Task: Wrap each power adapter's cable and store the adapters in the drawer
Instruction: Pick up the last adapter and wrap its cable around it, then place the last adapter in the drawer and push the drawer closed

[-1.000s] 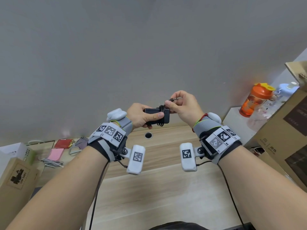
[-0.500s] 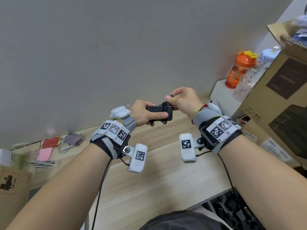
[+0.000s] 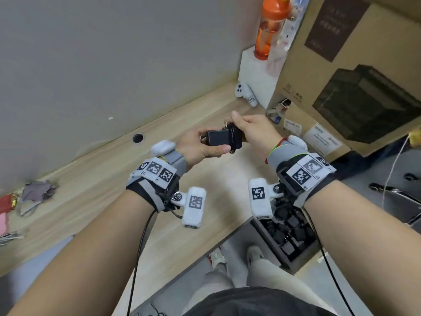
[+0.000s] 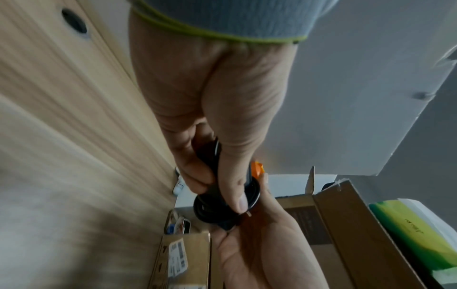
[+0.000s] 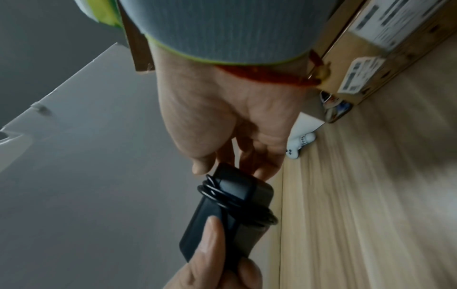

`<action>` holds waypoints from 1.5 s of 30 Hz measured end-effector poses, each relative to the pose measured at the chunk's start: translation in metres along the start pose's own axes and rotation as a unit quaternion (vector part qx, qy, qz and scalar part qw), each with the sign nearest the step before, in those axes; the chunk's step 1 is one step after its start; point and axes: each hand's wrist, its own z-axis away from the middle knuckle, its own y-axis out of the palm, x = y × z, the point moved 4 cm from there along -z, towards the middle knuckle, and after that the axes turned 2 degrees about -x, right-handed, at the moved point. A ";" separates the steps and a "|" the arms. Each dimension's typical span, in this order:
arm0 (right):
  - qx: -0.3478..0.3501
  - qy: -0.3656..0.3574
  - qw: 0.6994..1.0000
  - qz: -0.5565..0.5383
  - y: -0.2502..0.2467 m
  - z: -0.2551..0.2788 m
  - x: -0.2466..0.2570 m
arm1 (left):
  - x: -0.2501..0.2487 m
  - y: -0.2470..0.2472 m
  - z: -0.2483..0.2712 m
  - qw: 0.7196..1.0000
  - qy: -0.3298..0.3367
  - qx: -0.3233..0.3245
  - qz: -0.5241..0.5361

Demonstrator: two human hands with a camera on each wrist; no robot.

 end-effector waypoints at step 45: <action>0.058 0.260 0.930 0.252 -0.179 -0.022 -0.482 | 0.373 0.318 -0.050 0.943 -0.269 0.017 -0.197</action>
